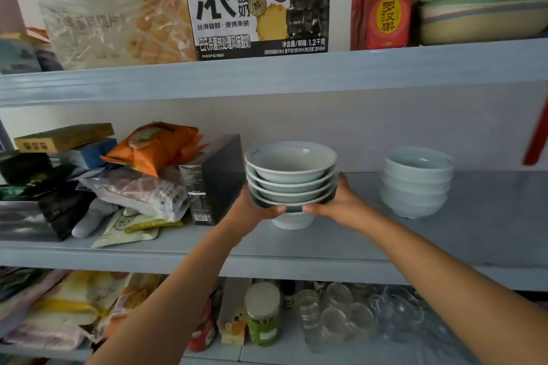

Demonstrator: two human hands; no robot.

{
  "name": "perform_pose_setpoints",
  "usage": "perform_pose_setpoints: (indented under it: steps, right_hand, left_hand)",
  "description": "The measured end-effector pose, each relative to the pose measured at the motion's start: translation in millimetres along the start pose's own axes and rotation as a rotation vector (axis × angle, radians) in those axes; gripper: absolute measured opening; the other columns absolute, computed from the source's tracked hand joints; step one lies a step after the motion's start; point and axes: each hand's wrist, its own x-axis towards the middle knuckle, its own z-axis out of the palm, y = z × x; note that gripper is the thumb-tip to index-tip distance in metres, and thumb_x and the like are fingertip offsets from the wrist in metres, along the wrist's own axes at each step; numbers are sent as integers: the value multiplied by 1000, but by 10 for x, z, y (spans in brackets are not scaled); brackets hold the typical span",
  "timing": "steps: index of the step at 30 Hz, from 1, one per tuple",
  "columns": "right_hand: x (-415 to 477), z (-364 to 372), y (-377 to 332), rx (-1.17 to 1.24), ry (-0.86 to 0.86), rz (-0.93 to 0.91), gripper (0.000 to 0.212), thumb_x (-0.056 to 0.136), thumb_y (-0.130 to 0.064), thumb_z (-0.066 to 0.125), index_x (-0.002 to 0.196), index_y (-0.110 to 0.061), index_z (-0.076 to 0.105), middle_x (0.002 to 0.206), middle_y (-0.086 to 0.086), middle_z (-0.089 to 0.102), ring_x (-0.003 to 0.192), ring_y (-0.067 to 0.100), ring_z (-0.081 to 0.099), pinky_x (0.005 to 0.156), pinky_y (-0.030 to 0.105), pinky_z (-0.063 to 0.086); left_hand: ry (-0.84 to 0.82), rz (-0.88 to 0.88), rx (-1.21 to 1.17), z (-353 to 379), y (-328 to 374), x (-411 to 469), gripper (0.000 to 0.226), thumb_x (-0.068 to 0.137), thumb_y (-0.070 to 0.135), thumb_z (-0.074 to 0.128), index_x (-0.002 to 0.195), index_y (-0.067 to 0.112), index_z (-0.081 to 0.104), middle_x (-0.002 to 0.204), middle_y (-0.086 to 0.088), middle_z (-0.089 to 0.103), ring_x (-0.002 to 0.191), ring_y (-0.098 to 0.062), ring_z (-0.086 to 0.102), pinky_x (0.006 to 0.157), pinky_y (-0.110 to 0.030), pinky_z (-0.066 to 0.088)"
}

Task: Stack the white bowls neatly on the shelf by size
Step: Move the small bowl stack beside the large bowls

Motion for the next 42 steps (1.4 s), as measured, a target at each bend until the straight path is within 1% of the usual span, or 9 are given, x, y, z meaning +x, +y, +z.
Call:
perform_pose_setpoints:
  steps: [2, 5, 17, 20, 25, 32, 34, 37, 42]
  right_hand:
    - [62, 8, 137, -20, 19, -57, 110, 45, -53, 91, 136, -17, 42, 133, -1, 59, 123, 12, 56, 103, 41, 46]
    - [155, 27, 265, -21, 35, -78, 100, 43, -51, 90, 130, -20, 52, 126, -3, 65, 118, 12, 59, 101, 41, 48]
    - [719, -283, 528, -90, 69, -50, 107, 41, -62, 87, 131, -20, 48, 128, -2, 62, 119, 13, 58, 99, 44, 49]
    - [880, -353, 572, -106, 88, -10, 112, 38, -65, 85, 131, -18, 45, 128, -1, 62, 118, 15, 58, 97, 44, 50]
    - [1345, -433, 884, -111, -10, -19, 112, 36, -68, 86, 130, -18, 50, 128, 1, 62, 118, 16, 59, 98, 44, 50]
    - [1343, -395, 502, -155, 1, -24, 80, 54, -30, 90, 126, -10, 60, 125, 8, 66, 116, 18, 60, 96, 34, 49]
    - [1373, -391, 509, -156, -11, -15, 70, 63, -17, 89, 126, -8, 60, 125, 10, 65, 115, 19, 60, 95, 31, 47]
    - [1396, -369, 509, -144, -1, -11, 82, 52, -33, 89, 125, -9, 61, 122, 9, 67, 113, 19, 62, 95, 35, 49]
    - [1490, -394, 654, -111, -3, 29, 99, 39, -50, 88, 126, -13, 59, 120, 4, 68, 110, 16, 64, 96, 43, 52]
  left_hand:
    - [-2, 36, -13, 6, -68, 60, 68, 74, 5, 80, 135, 13, 51, 127, -2, 65, 114, -10, 63, 87, -20, 55]
    - [-17, 43, -13, -1, -152, 147, 68, 74, 9, 80, 136, 16, 51, 127, 1, 66, 115, -10, 63, 87, -21, 55]
    - [-2, 34, -49, 153, -402, 860, 68, 69, 11, 85, 131, 13, 57, 126, -5, 67, 118, -19, 63, 95, -36, 55]
    - [20, 57, -99, 214, -456, 1036, 71, 66, 11, 86, 131, 9, 57, 125, -6, 67, 117, -19, 64, 86, -27, 56]
    - [56, 91, -187, 225, -503, 1264, 98, 46, 38, 93, 129, 0, 57, 124, -13, 67, 114, -20, 65, 81, -22, 55]
    - [101, 103, -146, 160, -655, 1510, 113, 32, 54, 92, 126, -1, 59, 118, -5, 69, 106, -6, 68, 78, -18, 55]
    - [98, 65, -137, 131, -695, 1566, 114, 31, 54, 93, 126, 1, 60, 119, -6, 69, 111, -12, 66, 83, -25, 57]
    - [69, 20, -127, 94, -725, 1619, 109, 35, 47, 95, 128, 2, 59, 125, -13, 66, 119, -26, 62, 94, -43, 54]
    - [20, -1, -121, 94, -713, 1653, 102, 41, 41, 95, 129, 4, 58, 126, -11, 66, 119, -24, 62, 97, -47, 52]
